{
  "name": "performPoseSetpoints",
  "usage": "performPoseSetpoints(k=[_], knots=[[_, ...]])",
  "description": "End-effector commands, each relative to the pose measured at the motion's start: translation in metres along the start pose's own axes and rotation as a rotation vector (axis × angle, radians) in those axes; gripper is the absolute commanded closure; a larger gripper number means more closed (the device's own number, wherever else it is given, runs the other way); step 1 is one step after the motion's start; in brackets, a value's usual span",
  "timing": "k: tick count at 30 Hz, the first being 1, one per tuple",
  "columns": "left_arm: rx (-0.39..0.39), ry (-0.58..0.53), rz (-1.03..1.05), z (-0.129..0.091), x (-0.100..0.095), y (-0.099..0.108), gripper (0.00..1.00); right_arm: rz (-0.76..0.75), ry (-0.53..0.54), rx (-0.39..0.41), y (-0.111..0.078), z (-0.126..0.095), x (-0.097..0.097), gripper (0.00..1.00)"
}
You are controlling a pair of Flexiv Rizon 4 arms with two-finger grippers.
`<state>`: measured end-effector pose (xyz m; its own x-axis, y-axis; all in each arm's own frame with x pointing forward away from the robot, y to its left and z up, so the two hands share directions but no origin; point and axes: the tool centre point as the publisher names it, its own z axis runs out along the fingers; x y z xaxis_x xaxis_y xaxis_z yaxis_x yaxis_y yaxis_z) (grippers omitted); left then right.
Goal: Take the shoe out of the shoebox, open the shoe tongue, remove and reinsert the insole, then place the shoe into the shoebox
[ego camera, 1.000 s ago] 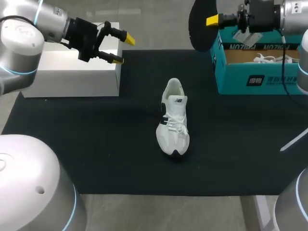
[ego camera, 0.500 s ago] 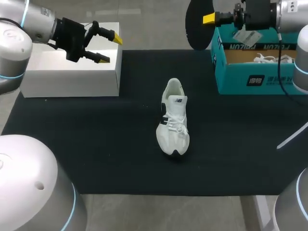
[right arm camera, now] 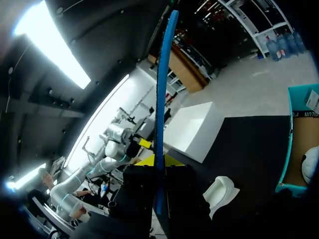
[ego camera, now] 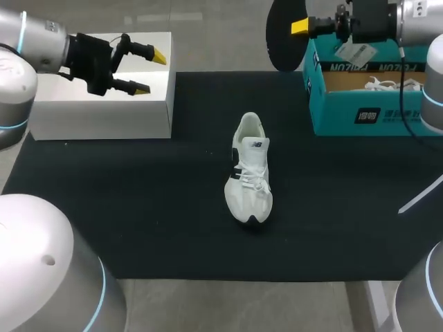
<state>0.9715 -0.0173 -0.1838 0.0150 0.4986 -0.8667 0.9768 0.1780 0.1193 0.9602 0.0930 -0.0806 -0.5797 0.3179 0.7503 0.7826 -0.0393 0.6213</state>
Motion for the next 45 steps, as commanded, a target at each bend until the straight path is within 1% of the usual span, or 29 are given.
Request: performPoseSetpoints(k=[1, 7, 8, 21, 23, 45], knots=[[0.004, 0.011, 0.003, -0.0076, 0.0063, -0.0066, 0.0, 0.001, -0.003, -0.002, 0.0006, 0.0022, -0.001, 1.0], [-0.036, 0.042, -0.038, -0.0115, 0.0133, -0.0108, 0.0, -0.003, -0.001, -0.003, 0.0028, 0.005, -0.0027, 1.0], [-0.032, 0.061, -0.06, -0.0114, 0.0129, -0.0111, 0.0, -0.003, -0.001, -0.001, 0.0031, 0.0058, -0.003, 1.0], [-0.032, 0.061, -0.06, -0.0114, 0.0129, -0.0111, 0.0, -0.013, 0.007, 0.0, 0.007, 0.0081, -0.0031, 1.0], [-0.032, 0.061, -0.06, -0.0114, 0.0129, -0.0111, 0.0, 0.003, 0.0, -0.02, 0.0071, 0.0083, -0.0024, 1.0], [-0.032, 0.061, -0.06, -0.0114, 0.0129, -0.0111, 0.0, 0.003, 0.0, -0.02, 0.0071, 0.0083, -0.0024, 1.0]])
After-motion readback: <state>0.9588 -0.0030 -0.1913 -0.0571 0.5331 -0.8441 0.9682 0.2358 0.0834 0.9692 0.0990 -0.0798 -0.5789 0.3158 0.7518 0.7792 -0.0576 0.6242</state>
